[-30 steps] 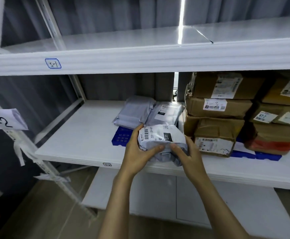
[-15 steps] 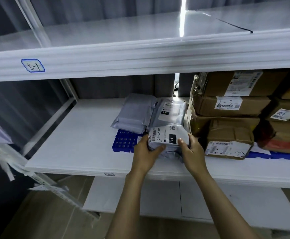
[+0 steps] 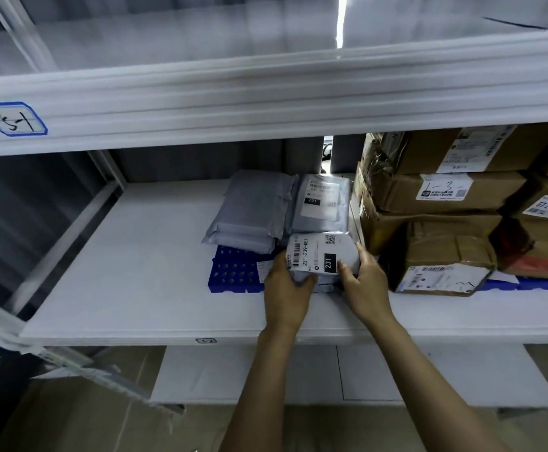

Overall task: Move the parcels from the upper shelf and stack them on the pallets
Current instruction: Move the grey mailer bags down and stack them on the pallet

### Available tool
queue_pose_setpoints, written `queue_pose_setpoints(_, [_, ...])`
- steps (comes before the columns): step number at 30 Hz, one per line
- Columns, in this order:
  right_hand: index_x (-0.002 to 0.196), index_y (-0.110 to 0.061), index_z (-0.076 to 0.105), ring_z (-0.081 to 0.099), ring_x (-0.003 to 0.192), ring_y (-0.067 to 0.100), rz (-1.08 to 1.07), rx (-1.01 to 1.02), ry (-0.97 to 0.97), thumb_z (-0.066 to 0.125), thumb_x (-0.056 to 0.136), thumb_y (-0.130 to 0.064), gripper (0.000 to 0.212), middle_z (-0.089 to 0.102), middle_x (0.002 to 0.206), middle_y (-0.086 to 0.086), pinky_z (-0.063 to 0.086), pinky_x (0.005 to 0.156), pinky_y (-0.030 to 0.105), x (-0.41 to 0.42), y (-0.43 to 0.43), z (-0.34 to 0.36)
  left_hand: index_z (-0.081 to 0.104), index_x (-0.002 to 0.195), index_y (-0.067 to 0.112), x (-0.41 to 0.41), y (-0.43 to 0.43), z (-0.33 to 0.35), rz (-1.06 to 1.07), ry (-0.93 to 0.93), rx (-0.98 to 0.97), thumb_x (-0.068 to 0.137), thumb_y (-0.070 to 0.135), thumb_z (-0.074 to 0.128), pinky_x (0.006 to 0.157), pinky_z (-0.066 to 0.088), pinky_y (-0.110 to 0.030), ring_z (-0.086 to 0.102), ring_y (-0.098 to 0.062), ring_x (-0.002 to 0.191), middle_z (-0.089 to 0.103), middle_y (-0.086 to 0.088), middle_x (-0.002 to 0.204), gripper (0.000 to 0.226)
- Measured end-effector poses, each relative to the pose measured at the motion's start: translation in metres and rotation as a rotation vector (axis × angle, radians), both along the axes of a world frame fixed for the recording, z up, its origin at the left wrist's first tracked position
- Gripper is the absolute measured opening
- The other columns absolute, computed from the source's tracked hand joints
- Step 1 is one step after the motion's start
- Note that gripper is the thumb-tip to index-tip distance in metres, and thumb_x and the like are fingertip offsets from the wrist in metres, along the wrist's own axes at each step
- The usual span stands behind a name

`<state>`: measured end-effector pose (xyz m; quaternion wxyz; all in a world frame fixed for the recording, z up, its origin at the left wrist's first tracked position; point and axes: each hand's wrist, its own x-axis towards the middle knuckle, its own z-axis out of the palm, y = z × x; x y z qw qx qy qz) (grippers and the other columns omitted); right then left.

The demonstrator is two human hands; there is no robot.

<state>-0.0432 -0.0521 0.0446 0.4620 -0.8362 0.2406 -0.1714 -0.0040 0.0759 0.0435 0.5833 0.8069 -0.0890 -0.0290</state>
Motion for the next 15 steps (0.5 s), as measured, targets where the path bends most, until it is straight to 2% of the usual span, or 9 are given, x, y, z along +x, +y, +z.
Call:
queue_pose_setpoints(4, [0.149, -0.005, 0.027, 0.037, 0.138, 0.027, -0.009, -0.037, 0.024, 0.054, 0.096, -0.020, 0.062, 0.040, 0.149, 0.013, 0.031, 0.114, 0.042, 0.000, 0.005, -0.001, 0.050, 0.129, 0.012, 0.001, 0.001, -0.006, 0.029, -0.039, 0.017, 0.079, 0.007, 0.076, 0.074, 0.039, 0.005, 0.050, -0.004, 0.112, 0.059, -0.002, 0.127, 0.057])
queue_pose_setpoints(8, [0.150, -0.008, 0.027, 0.034, 0.139, 0.025, -0.022, -0.082, 0.014, 0.054, 0.096, -0.018, 0.061, 0.036, 0.152, 0.011, 0.028, 0.116, 0.039, -0.002, 0.006, -0.001, 0.052, 0.126, 0.008, 0.001, 0.004, -0.011, 0.048, -0.074, -0.001, 0.076, 0.001, 0.077, 0.073, 0.041, 0.003, 0.055, -0.007, 0.108, 0.061, -0.005, 0.125, 0.056])
queue_pose_setpoints(11, [0.149, -0.008, 0.028, 0.032, 0.140, 0.024, -0.046, -0.135, 0.011, 0.053, 0.096, -0.017, 0.059, 0.035, 0.152, 0.011, 0.026, 0.116, 0.034, -0.003, 0.008, 0.001, 0.052, 0.124, 0.008, -0.002, 0.006, -0.011, 0.037, -0.060, 0.002, 0.077, -0.003, 0.074, 0.068, 0.043, 0.001, 0.058, 0.009, 0.086, 0.059, 0.004, 0.113, 0.053])
queue_pose_setpoints(12, [0.150, -0.009, 0.028, 0.029, 0.142, 0.024, -0.052, -0.159, 0.022, 0.053, 0.097, -0.018, 0.059, 0.032, 0.154, 0.010, 0.024, 0.115, 0.032, -0.004, 0.009, 0.001, 0.052, 0.123, 0.008, -0.002, 0.007, -0.011, 0.034, -0.062, 0.002, 0.077, -0.004, 0.073, 0.068, 0.044, 0.000, 0.058, 0.011, 0.084, 0.058, 0.005, 0.111, 0.052])
queue_pose_setpoints(15, [0.151, -0.012, 0.026, 0.022, 0.145, 0.025, -0.064, -0.254, 0.060, 0.051, 0.098, -0.021, 0.059, 0.026, 0.157, 0.011, 0.019, 0.116, 0.033, -0.004, 0.013, 0.007, 0.052, 0.123, 0.011, 0.000, 0.012, -0.012, 0.037, -0.086, -0.008, 0.076, -0.005, 0.069, 0.075, 0.046, -0.002, 0.062, -0.007, 0.101, 0.061, 0.003, 0.115, 0.053])
